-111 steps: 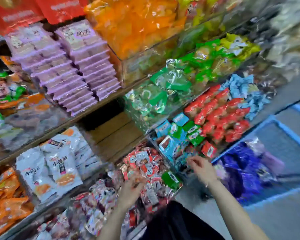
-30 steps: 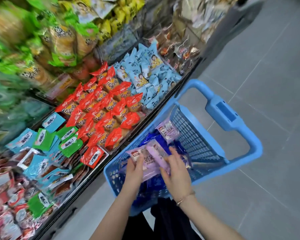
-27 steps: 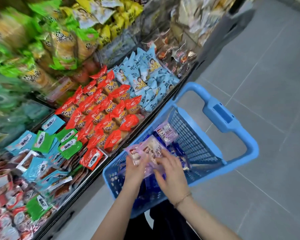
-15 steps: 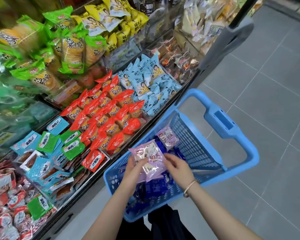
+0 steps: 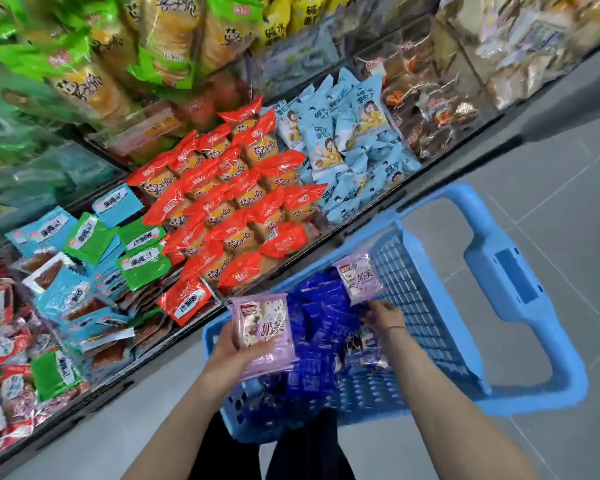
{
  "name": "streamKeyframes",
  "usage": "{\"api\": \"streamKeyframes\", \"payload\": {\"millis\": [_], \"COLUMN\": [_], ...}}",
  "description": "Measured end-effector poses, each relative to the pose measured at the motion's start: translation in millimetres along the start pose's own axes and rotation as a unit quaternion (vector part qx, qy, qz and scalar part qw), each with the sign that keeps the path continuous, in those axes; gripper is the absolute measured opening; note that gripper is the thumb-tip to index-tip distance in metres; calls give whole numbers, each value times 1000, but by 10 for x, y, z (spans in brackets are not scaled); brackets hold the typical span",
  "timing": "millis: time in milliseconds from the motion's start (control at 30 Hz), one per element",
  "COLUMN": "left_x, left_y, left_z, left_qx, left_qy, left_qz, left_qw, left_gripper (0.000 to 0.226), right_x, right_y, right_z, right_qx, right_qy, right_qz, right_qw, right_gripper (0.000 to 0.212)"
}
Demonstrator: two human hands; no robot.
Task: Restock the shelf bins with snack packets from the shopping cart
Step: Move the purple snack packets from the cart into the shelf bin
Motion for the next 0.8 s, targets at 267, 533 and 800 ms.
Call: {"api": "streamKeyframes", "payload": {"millis": [267, 533, 800], "left_x": [-100, -55, 242], "left_y": [-335, -316, -260], "left_z": [-242, -379, -465], "left_qx": [26, 49, 130], "left_qy": [7, -1, 26], "left_qz": [35, 48, 58], "left_qw": [999, 998, 990], "left_gripper": [52, 50, 50], "right_x": [-536, -68, 666], "right_y": [376, 132, -220], "right_z": [72, 95, 194], "right_qx": [-122, -208, -226], "right_qy": [97, 113, 71], "right_qz": [7, 11, -99], "right_qw": [988, 972, 967], "right_gripper": [31, 14, 14]}}
Point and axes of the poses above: each hand's wrist, its own x-axis away from the middle knuckle, its own y-axis out of the palm, z = x × y, the point moved 4 cm from there along -x, towards the middle knuckle, and after that the axes turned 12 degrees about -y, right-handed, at the moved point
